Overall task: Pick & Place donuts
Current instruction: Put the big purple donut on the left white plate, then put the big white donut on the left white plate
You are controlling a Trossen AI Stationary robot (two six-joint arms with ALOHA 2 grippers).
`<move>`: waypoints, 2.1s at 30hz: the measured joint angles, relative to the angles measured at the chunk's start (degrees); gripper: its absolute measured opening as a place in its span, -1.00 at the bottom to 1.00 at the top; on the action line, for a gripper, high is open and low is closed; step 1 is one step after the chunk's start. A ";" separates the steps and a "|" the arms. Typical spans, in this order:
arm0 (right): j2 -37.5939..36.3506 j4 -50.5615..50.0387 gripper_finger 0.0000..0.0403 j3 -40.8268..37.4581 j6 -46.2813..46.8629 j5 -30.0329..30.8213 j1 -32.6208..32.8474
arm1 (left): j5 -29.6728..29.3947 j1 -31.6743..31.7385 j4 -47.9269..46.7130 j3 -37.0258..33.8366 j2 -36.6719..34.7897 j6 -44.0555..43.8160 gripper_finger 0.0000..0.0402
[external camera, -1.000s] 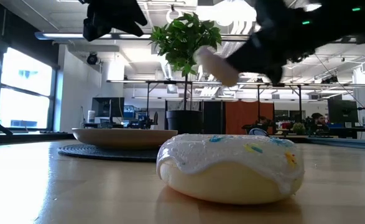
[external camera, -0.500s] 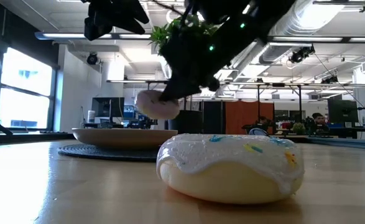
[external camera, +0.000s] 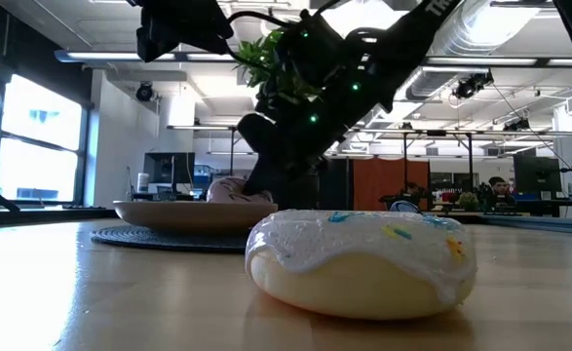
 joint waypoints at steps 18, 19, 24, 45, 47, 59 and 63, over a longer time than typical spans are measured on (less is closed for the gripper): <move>-2.02 0.51 -0.17 0.00 -4.51 -6.44 -0.61 | 0.40 0.00 -0.47 0.00 0.00 0.17 -0.52; -2.78 0.55 -0.14 0.02 -4.72 -6.43 -0.61 | 0.40 0.00 -0.48 0.00 0.00 0.16 -0.52; -6.77 -3.38 -0.07 0.02 -4.92 -9.02 -0.61 | 0.42 0.00 -0.45 0.00 0.00 0.16 -0.52; -20.13 -44.71 -0.08 0.02 8.43 -13.66 17.28 | 6.34 -0.30 9.36 -0.23 8.00 8.31 -0.52; -20.04 -45.52 -0.08 0.02 9.61 -12.86 19.01 | 9.92 -0.48 14.71 0.10 11.45 9.54 -0.52; -19.96 -46.57 -0.08 0.02 22.38 -7.84 26.31 | 21.65 -3.47 30.33 -0.03 27.26 1.37 -0.52; -19.96 -46.53 -0.08 0.02 24.18 -7.50 28.21 | 19.71 -6.14 30.55 1.62 31.68 0.22 -0.52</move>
